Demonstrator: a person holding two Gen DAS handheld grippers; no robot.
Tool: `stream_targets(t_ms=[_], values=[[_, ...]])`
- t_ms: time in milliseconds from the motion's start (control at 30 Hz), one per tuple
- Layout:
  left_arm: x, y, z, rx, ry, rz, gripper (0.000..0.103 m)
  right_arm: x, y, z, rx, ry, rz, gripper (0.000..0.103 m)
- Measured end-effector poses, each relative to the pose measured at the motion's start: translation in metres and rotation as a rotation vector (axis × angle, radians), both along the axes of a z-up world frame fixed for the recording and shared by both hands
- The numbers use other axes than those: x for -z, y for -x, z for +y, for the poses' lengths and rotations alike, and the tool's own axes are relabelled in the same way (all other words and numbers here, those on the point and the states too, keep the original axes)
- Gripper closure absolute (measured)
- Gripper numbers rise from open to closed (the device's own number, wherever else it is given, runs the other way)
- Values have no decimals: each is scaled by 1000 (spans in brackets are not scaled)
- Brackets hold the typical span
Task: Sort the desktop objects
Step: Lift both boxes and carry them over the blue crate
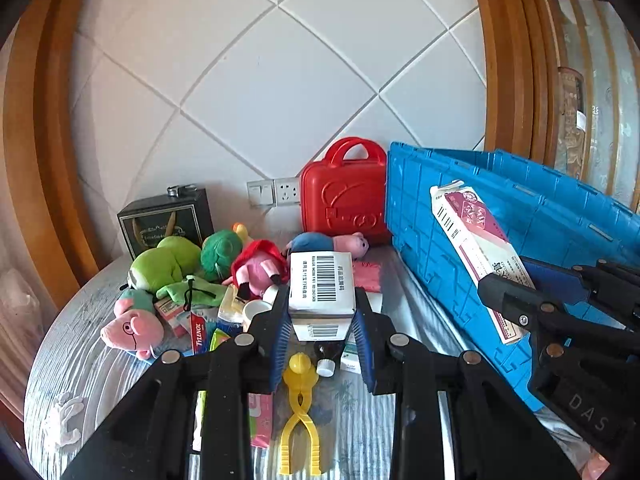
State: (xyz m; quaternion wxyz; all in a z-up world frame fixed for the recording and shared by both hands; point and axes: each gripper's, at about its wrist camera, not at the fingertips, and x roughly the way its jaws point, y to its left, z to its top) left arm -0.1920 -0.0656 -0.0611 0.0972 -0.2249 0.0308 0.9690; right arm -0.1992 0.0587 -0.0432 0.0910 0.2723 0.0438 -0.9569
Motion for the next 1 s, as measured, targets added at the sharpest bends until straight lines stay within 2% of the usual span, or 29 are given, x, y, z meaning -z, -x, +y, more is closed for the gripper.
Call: stream_targets(t_ms=[167, 300, 467, 633, 700, 833, 1000], values=[[-30, -18, 24, 36, -15, 62, 74, -35, -27, 19, 30, -9, 85, 74], [-55, -33, 58, 65, -30, 127, 74, -59, -46, 56, 73, -9, 148, 74], [-87, -49, 124, 76, -31, 223, 74, -80, -58, 126, 136, -12, 205, 74], [-112, -62, 211, 39, -33, 272, 74, -79, -45, 216, 164, -25, 211, 74], [-116, -64, 247, 14, -26, 260, 74, -75, -34, 252, 159, -42, 194, 74], [-112, -54, 310, 5, -18, 174, 74, -63, -8, 318, 137, -52, 138, 74], [-95, -36, 361, -4, 13, 65, 74, -46, 17, 369, 122, -75, 78, 74]])
